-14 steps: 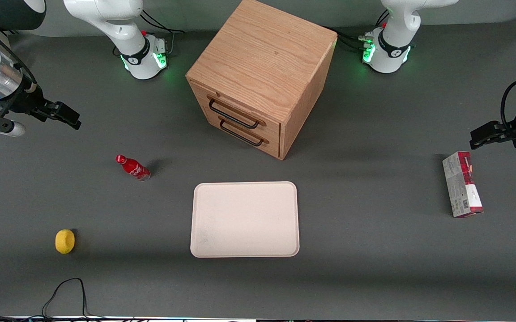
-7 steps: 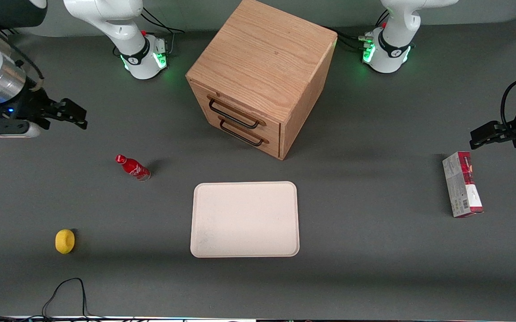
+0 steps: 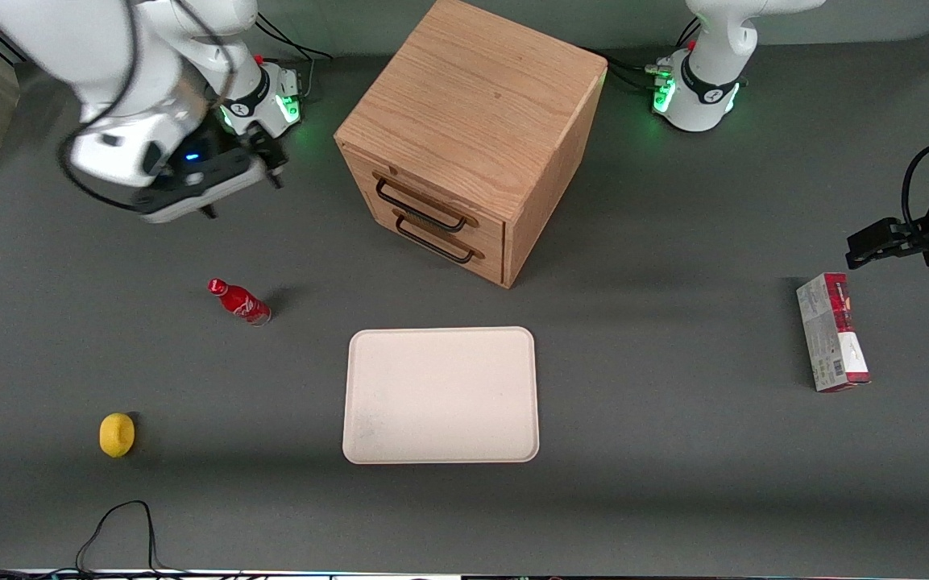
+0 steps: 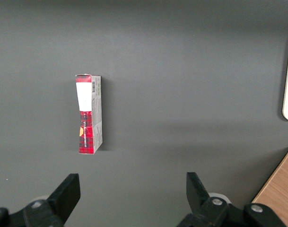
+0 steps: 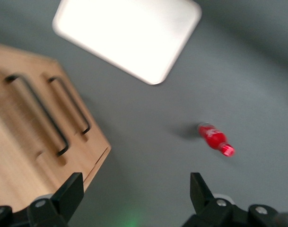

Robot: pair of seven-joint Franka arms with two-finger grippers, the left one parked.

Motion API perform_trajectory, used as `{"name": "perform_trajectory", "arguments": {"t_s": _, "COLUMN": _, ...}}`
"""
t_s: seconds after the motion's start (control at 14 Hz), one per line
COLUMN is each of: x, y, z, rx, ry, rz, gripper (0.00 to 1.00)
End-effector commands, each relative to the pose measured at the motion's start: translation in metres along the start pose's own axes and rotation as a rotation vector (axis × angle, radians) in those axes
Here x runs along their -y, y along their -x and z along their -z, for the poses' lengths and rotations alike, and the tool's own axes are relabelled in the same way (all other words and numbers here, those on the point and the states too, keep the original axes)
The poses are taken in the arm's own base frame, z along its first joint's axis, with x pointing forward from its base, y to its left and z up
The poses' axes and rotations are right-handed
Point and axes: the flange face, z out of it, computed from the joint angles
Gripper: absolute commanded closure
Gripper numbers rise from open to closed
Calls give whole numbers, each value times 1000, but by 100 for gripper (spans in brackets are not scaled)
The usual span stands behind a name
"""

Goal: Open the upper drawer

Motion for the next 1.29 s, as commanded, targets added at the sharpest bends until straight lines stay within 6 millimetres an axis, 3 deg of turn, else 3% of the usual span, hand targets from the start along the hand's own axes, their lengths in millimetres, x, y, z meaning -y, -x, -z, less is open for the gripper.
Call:
{"name": "perform_trajectory", "arguments": {"t_s": 0.0, "x": 25, "y": -13, "z": 0, "rx": 41, "ry": -69, "rz": 167, "gripper": 0}}
{"name": "perform_trajectory", "arguments": {"t_s": 0.21, "x": 41, "y": -13, "z": -5, "rx": 58, "ry": -210, "rz": 196, "gripper": 0}}
{"name": "perform_trajectory", "arguments": {"t_s": 0.36, "x": 43, "y": -26, "z": -29, "rx": 89, "ry": -244, "rz": 211, "gripper": 0}}
{"name": "perform_trajectory", "arguments": {"t_s": 0.64, "x": 49, "y": -61, "z": -99, "rx": 158, "ry": -338, "rz": 238, "gripper": 0}}
{"name": "perform_trajectory", "arguments": {"t_s": 0.86, "x": 64, "y": -74, "z": -122, "rx": 133, "ry": -350, "rz": 246, "gripper": 0}}
{"name": "perform_trajectory", "arguments": {"t_s": 1.21, "x": 76, "y": -75, "z": -161, "rx": 123, "ry": -293, "rz": 257, "gripper": 0}}
